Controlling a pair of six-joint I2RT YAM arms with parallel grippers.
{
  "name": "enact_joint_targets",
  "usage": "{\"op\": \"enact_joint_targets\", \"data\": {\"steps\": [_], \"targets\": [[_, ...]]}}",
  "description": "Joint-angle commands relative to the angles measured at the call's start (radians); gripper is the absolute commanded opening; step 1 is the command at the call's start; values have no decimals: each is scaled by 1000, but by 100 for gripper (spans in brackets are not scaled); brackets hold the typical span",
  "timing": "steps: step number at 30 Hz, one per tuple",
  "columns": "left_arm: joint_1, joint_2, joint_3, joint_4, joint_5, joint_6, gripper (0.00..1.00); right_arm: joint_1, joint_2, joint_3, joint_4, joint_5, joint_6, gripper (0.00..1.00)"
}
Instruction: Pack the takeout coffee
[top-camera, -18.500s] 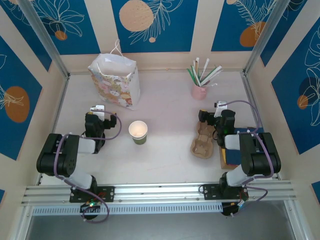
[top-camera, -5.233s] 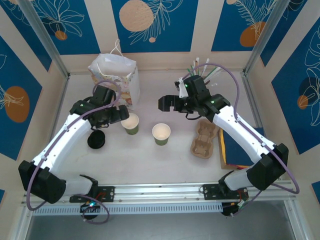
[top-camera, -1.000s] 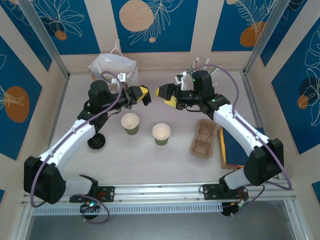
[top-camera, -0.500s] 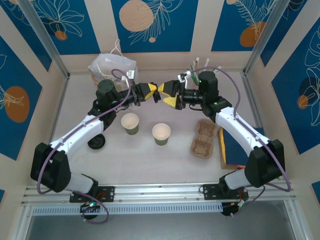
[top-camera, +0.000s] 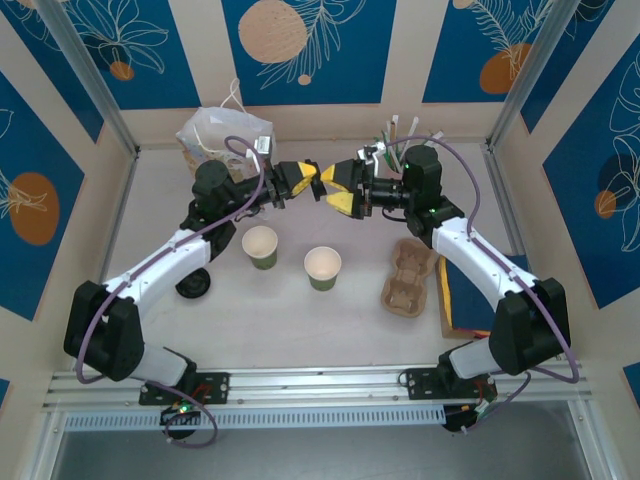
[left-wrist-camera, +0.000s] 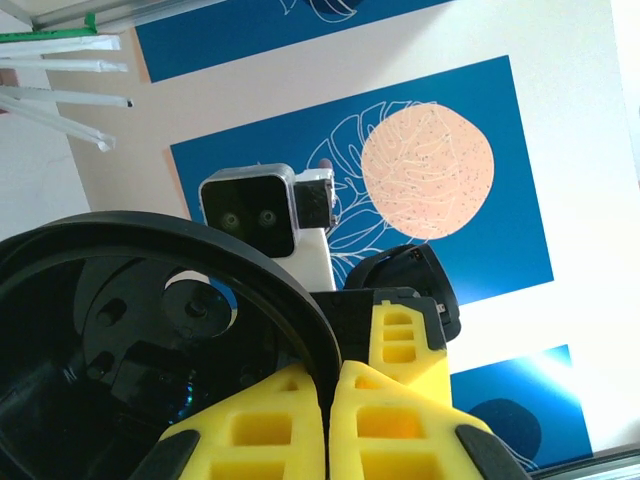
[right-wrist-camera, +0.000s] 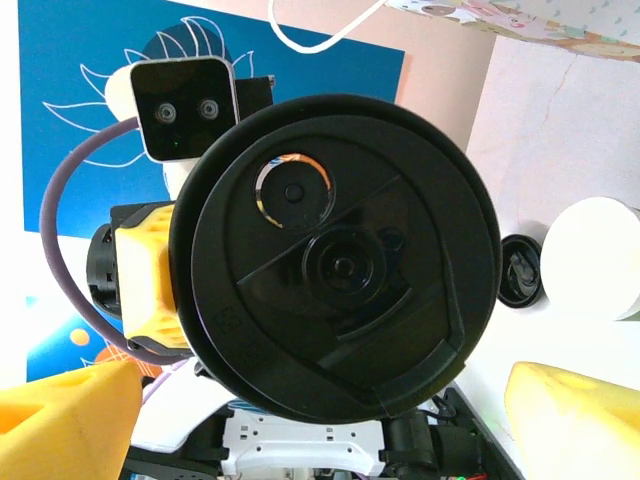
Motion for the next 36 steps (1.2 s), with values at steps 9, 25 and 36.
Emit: {"op": "enact_joint_targets", "data": {"steps": [9,25,36], "targets": [[-21,8,2,92,-6,-31,6,-13,49,-12,150,-67,110,93],[-30,31,1,128,-3,-61,6,-11,63,-4,176,-80,125,90],[-41,30,-13,134,-5,-69,6,-14,63,-9,179,-74,124,84]]}}
